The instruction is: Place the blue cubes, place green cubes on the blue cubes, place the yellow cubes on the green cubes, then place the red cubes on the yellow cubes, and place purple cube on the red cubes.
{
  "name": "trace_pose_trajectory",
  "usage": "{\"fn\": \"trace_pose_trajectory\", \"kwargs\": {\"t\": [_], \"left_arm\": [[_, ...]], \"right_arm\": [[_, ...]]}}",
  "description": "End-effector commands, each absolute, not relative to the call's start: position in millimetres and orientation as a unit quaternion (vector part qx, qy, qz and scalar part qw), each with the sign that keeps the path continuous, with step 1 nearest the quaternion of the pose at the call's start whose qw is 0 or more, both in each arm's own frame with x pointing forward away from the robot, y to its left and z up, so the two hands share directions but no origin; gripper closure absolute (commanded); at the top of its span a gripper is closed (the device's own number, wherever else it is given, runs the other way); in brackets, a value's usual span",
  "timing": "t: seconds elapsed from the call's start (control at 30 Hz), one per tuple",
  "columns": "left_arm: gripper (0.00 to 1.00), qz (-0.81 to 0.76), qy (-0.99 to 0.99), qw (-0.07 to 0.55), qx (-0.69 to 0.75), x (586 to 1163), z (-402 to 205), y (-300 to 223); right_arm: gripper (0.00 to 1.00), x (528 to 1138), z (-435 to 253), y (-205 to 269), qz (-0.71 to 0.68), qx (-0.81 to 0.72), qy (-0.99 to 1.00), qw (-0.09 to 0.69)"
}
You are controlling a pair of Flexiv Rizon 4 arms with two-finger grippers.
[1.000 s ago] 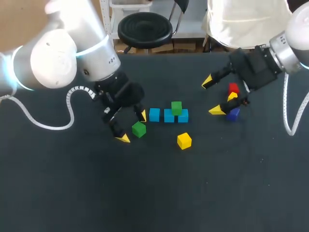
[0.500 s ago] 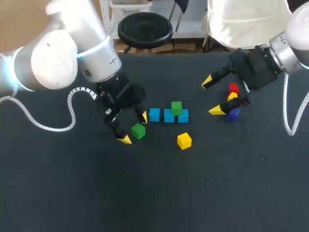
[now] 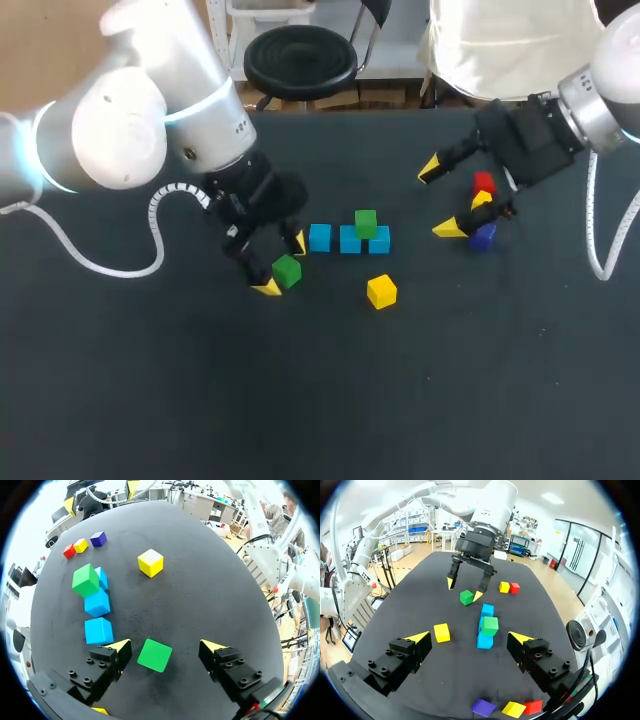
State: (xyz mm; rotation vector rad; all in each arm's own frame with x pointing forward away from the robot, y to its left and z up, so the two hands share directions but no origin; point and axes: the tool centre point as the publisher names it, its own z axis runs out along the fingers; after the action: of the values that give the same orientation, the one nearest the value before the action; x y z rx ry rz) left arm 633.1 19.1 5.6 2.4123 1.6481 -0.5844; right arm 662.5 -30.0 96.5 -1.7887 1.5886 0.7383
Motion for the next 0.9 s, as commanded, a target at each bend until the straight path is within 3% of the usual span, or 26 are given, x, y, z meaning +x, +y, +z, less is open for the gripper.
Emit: {"fn": "trace_pose_trajectory", "kwargs": {"t": [0.03,0.57,0.9], "left_arm": [[0.17,-0.194,0.554,0.081,0.806,633.9,4.8,19.3],[0.2,-0.194,0.558,0.08,0.803,633.3,1.9,19.9],[0.27,-0.19,0.566,0.082,0.798,635.4,2.5,24.0]], "right_arm": [[0.0,662.3,96.4,-30.2,0.28,-0.678,0.602,0.314],[0.0,662.3,96.4,-30.2,0.28,-0.678,0.602,0.314],[0.0,662.3,96.4,-30.2,0.28,-0.678,0.602,0.314]]}}
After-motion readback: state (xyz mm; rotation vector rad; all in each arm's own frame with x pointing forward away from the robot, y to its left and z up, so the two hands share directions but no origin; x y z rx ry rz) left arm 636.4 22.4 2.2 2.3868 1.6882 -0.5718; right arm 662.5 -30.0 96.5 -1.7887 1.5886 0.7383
